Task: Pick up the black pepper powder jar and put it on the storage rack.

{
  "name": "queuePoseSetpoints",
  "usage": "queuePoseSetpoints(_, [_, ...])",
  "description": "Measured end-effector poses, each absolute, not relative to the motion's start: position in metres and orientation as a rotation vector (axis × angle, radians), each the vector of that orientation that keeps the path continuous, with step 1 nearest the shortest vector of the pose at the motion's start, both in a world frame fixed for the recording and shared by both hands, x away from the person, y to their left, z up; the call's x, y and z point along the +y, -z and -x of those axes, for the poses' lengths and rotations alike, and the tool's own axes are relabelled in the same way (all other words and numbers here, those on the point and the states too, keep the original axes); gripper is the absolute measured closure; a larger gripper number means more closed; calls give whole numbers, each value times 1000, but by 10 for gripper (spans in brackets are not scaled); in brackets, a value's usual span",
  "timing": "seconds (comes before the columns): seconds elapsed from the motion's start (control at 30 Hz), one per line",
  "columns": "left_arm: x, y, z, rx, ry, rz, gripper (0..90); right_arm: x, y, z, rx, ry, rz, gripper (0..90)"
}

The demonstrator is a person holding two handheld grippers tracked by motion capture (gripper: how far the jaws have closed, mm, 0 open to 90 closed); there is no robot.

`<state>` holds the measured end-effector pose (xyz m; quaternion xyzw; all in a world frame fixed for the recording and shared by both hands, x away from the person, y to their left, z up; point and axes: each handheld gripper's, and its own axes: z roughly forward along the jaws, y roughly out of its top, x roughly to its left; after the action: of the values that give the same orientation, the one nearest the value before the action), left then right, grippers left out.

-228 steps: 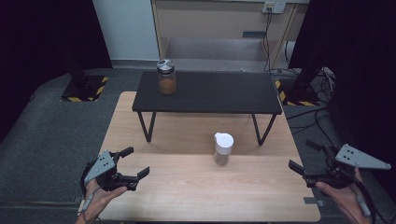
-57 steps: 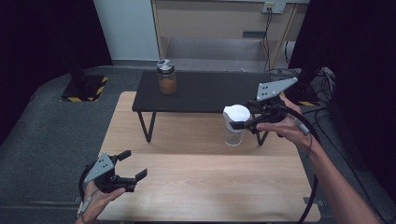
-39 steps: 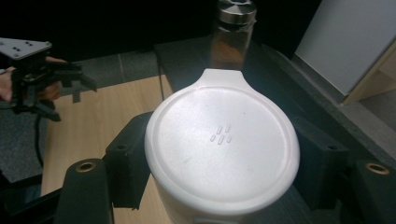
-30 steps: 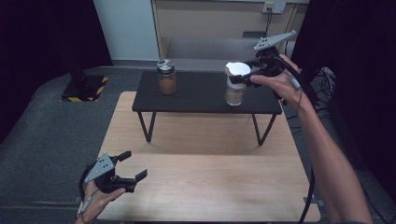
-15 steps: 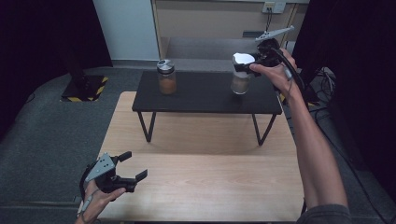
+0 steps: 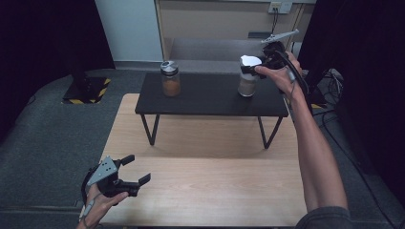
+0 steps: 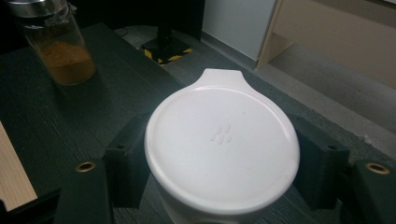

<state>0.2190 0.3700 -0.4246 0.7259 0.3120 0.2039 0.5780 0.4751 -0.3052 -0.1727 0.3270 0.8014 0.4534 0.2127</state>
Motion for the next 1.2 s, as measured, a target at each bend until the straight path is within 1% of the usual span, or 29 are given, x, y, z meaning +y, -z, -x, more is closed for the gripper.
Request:
queuePoseSetpoints(0.07, [370,425,-219,730,-478,-1698,27,-308,176,-475,2213,-1277,-914,294])
queuePoseSetpoints(0.1, [370,424,-219,729,-479,-1699,27,-311,179,-475,2206,-1307,-915,247])
queuePoseSetpoints(0.17, [370,424,-218,730,-481,-1697,27,-311,182,-472,2185,-1310,-918,187])
queuePoseSetpoints(0.23, [370,424,-219,731,-481,-1698,27,-313,184,-470,2160,-1331,-933,97])
queuePoseSetpoints(0.27, [370,424,-219,730,-482,-1700,27,-317,185,-469,2147,-1371,-960,76])
queuePoseSetpoints(0.33, [370,424,-218,728,-484,-1700,27,-318,184,-462,2112,-1360,-932,70])
queuePoseSetpoints(0.4, [369,424,-218,727,-484,-1696,27,-326,184,-458,2081,-1426,-933,66])
queuePoseSetpoints(0.67, [368,423,-218,707,-483,-1704,27,-340,159,-430,2029,-1438,-880,71])
queuePoseSetpoints(0.77, [368,422,-218,704,-482,-1699,27,-344,156,-421,2018,-1463,-858,68])
queuePoseSetpoints(0.97, [368,422,-218,700,-481,-1694,27,-350,154,-410,2009,-1499,-796,56])
queuePoseSetpoints(1.1, [367,422,-218,692,-480,-1699,27,-358,160,-400,1986,-1592,-752,53])
queuePoseSetpoints(1.2, [367,422,-218,690,-480,-1695,27,-360,165,-391,1983,-1599,-708,51])
